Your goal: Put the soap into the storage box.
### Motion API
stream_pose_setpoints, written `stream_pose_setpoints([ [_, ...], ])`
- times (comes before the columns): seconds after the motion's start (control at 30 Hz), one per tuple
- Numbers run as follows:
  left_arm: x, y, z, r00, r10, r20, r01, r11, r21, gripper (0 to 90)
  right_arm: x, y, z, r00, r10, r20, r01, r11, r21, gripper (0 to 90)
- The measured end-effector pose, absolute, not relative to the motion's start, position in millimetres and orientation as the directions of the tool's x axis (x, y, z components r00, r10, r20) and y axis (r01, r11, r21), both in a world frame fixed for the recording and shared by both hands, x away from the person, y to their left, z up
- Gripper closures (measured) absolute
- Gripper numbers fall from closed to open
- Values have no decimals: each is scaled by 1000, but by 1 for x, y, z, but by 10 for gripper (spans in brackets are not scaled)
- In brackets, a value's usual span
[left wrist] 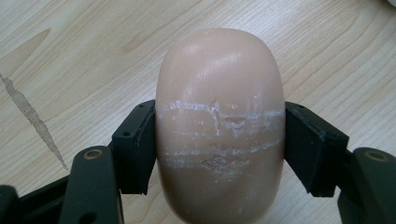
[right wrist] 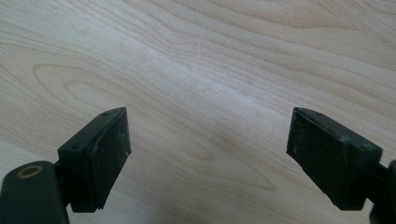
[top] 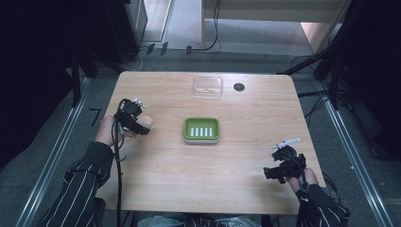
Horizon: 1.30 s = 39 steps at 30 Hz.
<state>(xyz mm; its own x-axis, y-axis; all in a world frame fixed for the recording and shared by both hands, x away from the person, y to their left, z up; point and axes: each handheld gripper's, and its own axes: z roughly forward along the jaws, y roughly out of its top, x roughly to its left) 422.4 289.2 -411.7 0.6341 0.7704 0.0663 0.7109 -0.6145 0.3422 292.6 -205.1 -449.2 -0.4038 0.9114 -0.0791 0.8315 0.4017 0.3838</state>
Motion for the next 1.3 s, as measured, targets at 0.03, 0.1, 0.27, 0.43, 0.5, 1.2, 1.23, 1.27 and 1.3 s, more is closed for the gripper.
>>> stream_pose_setpoints([
  [0.03, 422, 290, -411, 635, 770, 67, 710, -615, 343, 335, 293, -205, -449, -404, 912, -79, 832, 401, 384, 142],
  [0.1, 422, 290, -409, 635, 770, 67, 708, -615, 347, 335, 293, -205, -449, -404, 911, -79, 831, 402, 385, 142],
  [0.27, 424, 288, -405, 637, 767, 77, 698, -617, 365, 335, 293, -205, -449, -403, 912, -79, 831, 401, 385, 142],
  [0.43, 427, 281, -401, 651, 755, 81, 684, -629, 370, 334, 292, -205, -449, -405, 911, -80, 829, 403, 387, 142],
  [0.5, 427, 279, -400, 658, 748, 86, 674, -636, 375, 334, 293, -206, -449, -402, 912, -78, 832, 400, 385, 142],
  [1.2, 430, 257, -390, 711, 698, 86, 613, -676, 410, 335, 290, -207, -449, -398, 913, -85, 833, 399, 383, 142],
  [1.23, 430, 257, -390, 713, 696, 83, 611, -675, 412, 335, 290, -207, -449, -398, 913, -86, 833, 399, 383, 141],
  [1.27, 430, 256, -389, 716, 693, 85, 607, -678, 415, 334, 291, -207, -450, -399, 913, -86, 832, 400, 383, 142],
  [1.3, 430, 255, -389, 716, 694, 83, 607, -676, 418, 335, 291, -207, -450, -400, 912, -88, 832, 401, 383, 142],
])
